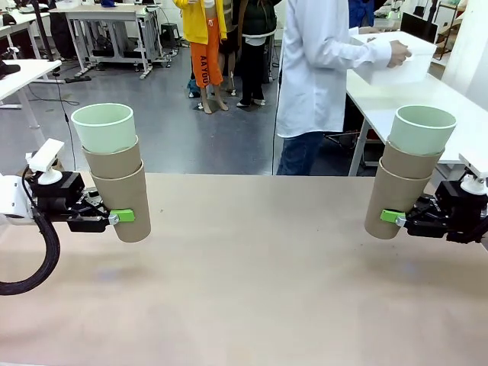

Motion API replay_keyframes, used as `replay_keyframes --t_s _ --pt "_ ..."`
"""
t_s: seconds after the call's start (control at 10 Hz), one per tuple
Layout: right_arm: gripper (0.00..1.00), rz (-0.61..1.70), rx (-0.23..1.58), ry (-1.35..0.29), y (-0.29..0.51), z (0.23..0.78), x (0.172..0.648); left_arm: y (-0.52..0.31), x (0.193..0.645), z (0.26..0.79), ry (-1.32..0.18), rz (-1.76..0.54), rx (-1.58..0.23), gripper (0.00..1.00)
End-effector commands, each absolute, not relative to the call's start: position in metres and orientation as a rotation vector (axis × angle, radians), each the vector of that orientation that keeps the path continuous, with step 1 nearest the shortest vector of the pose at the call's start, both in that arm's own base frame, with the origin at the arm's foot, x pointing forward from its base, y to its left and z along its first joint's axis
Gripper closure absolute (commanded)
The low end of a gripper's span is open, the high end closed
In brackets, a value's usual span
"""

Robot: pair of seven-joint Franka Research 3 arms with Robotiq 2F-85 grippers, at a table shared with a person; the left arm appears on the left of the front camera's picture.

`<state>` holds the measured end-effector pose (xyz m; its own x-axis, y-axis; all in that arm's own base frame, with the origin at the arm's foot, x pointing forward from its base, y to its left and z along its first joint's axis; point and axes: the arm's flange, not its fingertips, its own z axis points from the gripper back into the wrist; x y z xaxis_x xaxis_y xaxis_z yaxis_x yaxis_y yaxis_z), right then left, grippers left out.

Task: Stack the cups and store them in the basket.
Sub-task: Place the stack of Reusable plastic cups into the Pantry Basket.

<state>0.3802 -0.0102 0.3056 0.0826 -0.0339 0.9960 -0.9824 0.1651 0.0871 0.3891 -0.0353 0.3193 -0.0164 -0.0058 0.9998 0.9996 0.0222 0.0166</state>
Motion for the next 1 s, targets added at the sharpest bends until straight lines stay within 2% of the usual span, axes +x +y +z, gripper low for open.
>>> replay_keyframes --t_s 0.0,0.9 --pt "0.16 1.021 1.140 -1.247 -0.0097 0.3095 0.3806 -0.0354 0.3888 0.3231 -1.239 -1.210 -1.184 0.16" --pt "0.16 1.021 1.140 -1.247 -0.0097 0.3095 0.3806 -0.0354 0.3888 0.3231 -1.239 -1.210 -1.184 0.16"
